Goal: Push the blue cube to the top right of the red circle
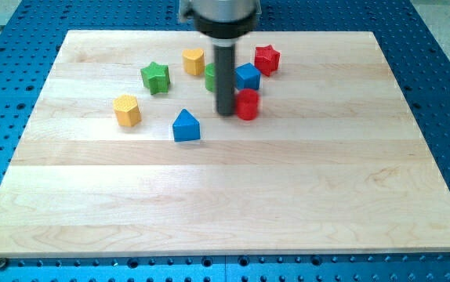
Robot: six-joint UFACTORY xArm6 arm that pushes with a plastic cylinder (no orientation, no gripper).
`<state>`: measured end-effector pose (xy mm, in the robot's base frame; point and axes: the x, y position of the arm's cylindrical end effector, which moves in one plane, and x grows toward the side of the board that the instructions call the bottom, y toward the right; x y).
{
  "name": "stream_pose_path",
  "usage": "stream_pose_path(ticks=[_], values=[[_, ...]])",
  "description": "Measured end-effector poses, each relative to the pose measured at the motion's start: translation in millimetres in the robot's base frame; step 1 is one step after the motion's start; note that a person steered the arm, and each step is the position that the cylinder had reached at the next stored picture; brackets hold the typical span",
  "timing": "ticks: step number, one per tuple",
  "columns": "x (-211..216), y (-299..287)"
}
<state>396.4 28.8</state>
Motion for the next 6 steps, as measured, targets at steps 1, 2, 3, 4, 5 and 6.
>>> stream_pose_path(ticks=[1, 2, 3, 4, 5, 6], values=[[-5, 12], [-5, -25], [-18, -58], [-40, -60], [-54, -53], [-64, -39]])
